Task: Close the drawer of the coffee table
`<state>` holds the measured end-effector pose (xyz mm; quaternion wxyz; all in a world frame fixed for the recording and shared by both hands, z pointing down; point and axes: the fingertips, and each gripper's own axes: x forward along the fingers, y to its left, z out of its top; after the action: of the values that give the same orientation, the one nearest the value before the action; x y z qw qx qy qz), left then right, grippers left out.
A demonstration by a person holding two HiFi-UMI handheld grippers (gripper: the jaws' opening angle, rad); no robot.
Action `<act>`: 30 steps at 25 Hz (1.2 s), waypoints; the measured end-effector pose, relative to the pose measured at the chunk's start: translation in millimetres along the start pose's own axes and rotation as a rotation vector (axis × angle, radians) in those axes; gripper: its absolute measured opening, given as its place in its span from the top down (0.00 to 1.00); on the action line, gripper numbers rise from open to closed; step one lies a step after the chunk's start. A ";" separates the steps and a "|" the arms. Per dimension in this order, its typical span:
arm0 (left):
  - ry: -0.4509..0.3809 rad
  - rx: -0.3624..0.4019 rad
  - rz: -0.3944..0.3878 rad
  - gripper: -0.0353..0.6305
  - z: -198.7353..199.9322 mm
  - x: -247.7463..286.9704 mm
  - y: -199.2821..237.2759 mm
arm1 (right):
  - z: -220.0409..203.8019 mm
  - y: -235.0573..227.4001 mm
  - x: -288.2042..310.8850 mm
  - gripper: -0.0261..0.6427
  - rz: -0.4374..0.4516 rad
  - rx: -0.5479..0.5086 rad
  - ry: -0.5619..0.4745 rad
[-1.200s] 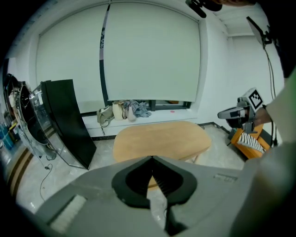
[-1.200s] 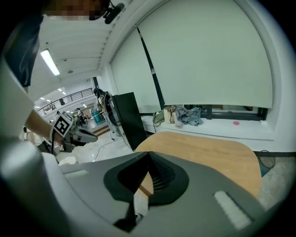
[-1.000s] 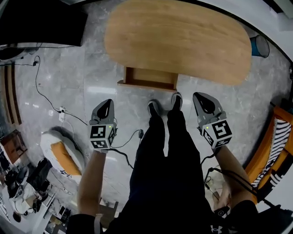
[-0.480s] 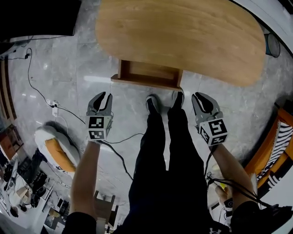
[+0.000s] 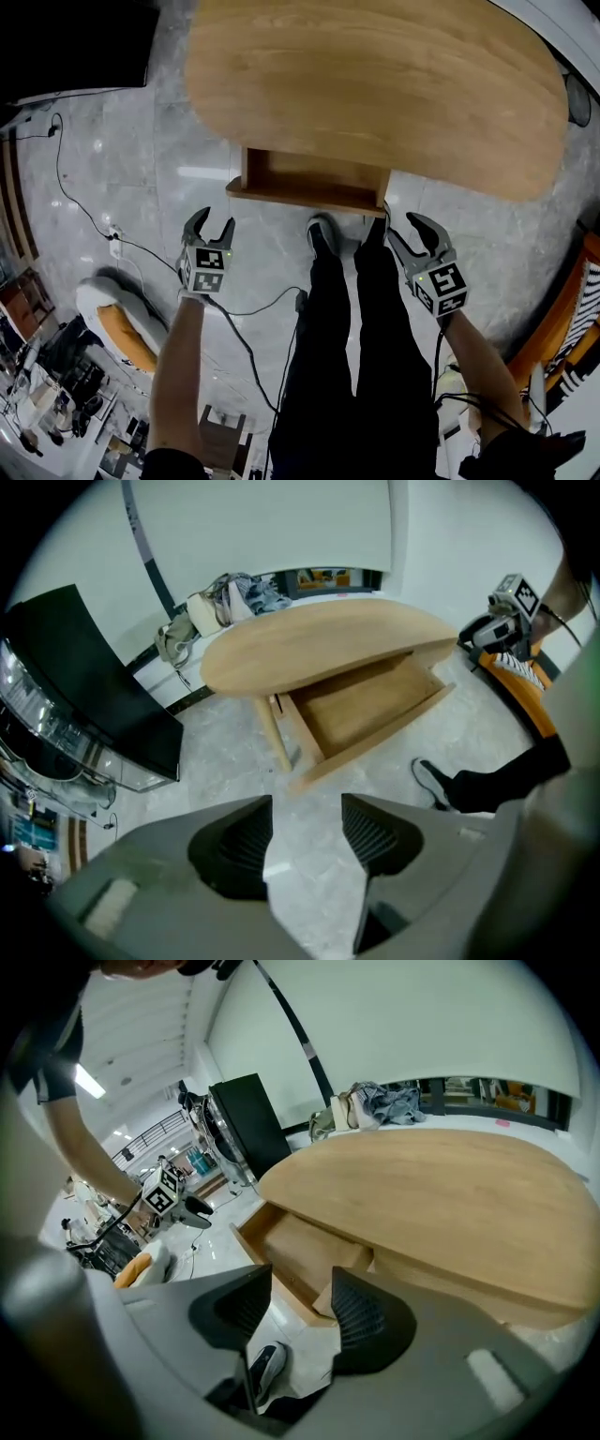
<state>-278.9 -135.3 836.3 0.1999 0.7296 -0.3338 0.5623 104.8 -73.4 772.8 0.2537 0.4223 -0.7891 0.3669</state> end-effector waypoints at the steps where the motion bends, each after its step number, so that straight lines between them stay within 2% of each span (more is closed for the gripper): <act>1: 0.019 0.000 -0.001 0.58 -5.6 11.5 2.3 | -8.6 -4.5 6.2 0.64 -0.002 0.003 0.011; 6: 0.094 -0.045 -0.015 0.58 -36.7 72.4 6.7 | -60.5 -21.9 43.2 0.58 -0.013 0.008 0.085; 13: 0.104 -0.093 -0.019 0.58 -40.7 111.9 -1.0 | -114.5 -28.3 83.5 0.61 -0.062 0.007 0.169; 20: 0.088 -0.146 0.000 0.58 -35.9 135.7 2.8 | -122.9 -31.5 105.0 0.63 -0.074 0.001 0.170; 26: -0.003 -0.203 0.004 0.59 -12.8 138.0 11.9 | -107.8 -41.3 111.5 0.68 -0.101 0.002 0.118; 30: -0.021 -0.203 -0.009 0.63 -8.3 138.4 8.1 | -110.3 -35.3 114.7 0.73 -0.088 -0.008 0.130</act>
<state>-270.4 -171.7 970.1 0.2720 0.7129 -0.3878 0.5171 85.8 -54.2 933.6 0.3221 0.4307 -0.7531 0.3789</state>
